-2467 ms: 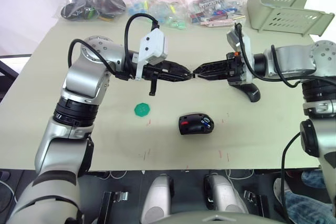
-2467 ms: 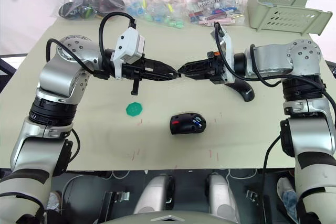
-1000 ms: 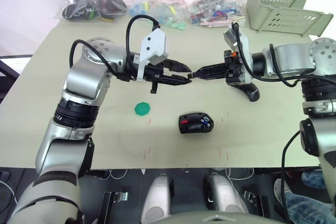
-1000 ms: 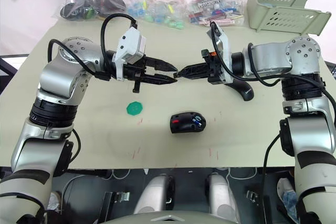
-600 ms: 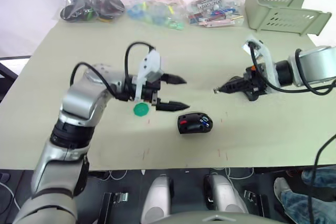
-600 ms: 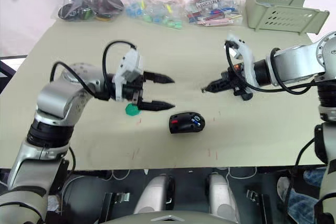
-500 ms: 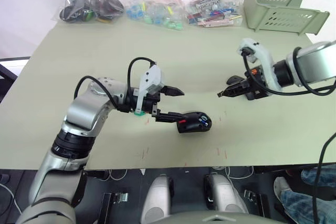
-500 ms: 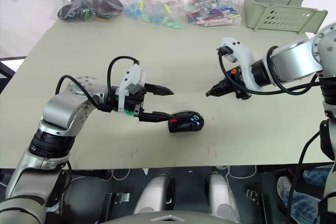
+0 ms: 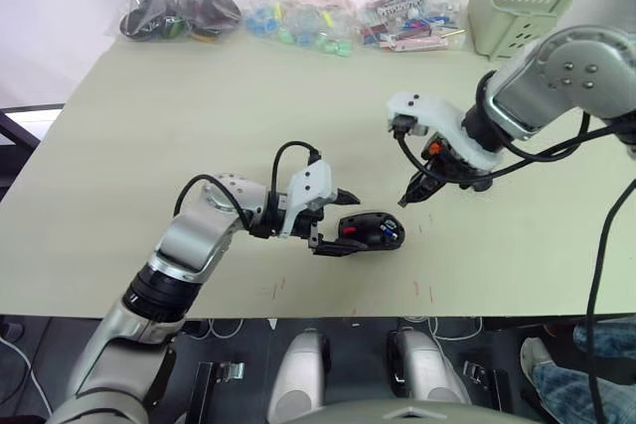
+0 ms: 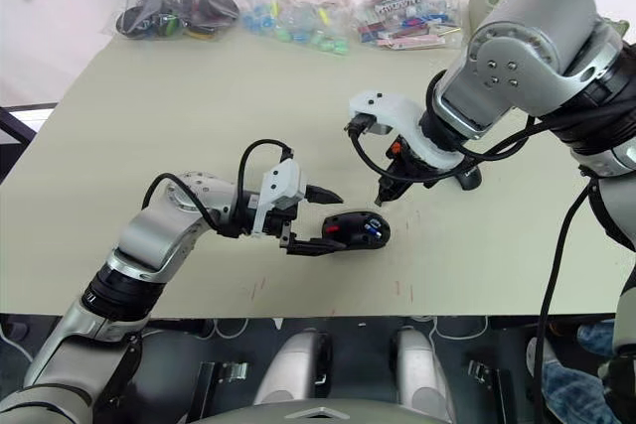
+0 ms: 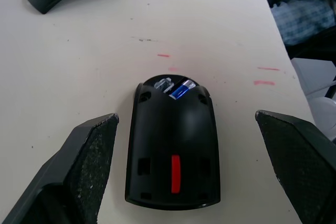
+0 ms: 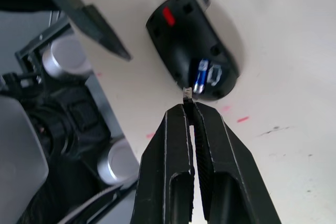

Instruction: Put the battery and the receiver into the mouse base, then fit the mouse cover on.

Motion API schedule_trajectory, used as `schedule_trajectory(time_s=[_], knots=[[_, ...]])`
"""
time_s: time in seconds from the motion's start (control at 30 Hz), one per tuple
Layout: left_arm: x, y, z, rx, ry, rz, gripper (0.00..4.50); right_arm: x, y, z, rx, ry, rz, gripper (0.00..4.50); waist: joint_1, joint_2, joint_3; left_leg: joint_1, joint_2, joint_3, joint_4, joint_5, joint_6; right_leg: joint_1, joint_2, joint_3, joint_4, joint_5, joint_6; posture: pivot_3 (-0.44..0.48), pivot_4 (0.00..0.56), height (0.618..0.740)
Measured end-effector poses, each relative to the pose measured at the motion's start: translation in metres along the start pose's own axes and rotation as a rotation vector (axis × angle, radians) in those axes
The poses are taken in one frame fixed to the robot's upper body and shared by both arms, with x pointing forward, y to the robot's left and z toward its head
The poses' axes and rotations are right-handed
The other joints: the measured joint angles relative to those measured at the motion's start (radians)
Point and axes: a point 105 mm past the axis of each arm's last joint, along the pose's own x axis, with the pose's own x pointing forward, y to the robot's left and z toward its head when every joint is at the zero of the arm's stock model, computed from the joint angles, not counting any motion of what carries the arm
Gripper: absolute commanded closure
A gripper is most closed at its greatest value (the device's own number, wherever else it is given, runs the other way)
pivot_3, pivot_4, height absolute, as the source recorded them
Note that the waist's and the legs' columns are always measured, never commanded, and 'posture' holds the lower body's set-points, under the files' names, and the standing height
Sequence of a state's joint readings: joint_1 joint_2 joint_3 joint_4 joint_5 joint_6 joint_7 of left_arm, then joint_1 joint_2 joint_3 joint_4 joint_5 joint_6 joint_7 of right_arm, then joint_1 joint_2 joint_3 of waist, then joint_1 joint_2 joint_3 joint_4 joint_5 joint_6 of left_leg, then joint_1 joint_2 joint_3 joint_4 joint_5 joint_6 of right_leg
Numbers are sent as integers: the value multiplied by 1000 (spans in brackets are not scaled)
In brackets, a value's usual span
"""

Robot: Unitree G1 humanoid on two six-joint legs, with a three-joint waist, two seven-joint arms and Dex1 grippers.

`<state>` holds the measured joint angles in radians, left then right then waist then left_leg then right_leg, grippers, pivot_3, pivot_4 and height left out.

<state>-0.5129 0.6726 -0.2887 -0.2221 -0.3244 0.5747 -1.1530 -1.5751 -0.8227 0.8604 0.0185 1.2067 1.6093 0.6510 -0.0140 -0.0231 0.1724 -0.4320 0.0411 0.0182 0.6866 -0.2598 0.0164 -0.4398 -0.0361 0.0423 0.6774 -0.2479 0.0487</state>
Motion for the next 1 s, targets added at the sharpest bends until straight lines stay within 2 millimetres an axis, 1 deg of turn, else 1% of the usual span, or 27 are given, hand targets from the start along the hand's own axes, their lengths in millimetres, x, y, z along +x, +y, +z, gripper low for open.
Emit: schedule_trajectory(time_s=[0.17, 0.27, 0.5, 0.57, 0.63, 0.9, 1.0], knots=[[1, 0, 0, 8, 4, 4, 60, 12, -2, 3, -24, 56, 5, 4500, -1, 0, 0, 1, 0, 0, 0, 0, 0, 0, 0, 0, 1, 0, 0, 0, 150, 740], [4, -1, -2, 27, 12, 1, 60, 19, -9, 10, -50, 56, -20, 4500, -1, 0, 0, 1, 0, 0, 0, 0, 0, 0, 0, 0, 1, 0, 0, 0, 150, 740], [12, 1, -6, 27, 21, 12, 60, 25, -12, 17, -84, 63, -26, 4500, 0, 0, 0, 0, 0, 0, 0, 0, 0, 0, 0, -1, 1, 0, 0, 0, 150, 740], [14, 3, -12, 22, 52, 18, 60, 26, -14, 16, -80, 66, -27, 4500, 0, 0, 0, 1, 0, -1, 0, 0, 0, 0, 0, -1, 1, 0, 0, 0, 150, 740], [21, 3, -17, 22, 71, 16, 60, 29, -16, 13, -69, 74, -20, 4500, 0, 0, 0, 0, 0, -1, 0, 0, 0, 0, 0, -1, 1, 0, 0, 0, 150, 740], [28, 9, -21, 52, 106, 26, 60, 32, -19, 8, -46, 92, -24, 4500, -1, 0, 0, 1, 0, -1, 0, 0, 0, 0, 0, -1, 2, 0, 0, 0, 150, 740], [33, 8, -22, 56, 105, 21, 60, 35, -19, 6, -36, 100, -17, 4500, -1, 0, 0, 0, 0, -1, 0, 0, 0, 0, 0, -1, 2, 0, 0, 0, 150, 740]])
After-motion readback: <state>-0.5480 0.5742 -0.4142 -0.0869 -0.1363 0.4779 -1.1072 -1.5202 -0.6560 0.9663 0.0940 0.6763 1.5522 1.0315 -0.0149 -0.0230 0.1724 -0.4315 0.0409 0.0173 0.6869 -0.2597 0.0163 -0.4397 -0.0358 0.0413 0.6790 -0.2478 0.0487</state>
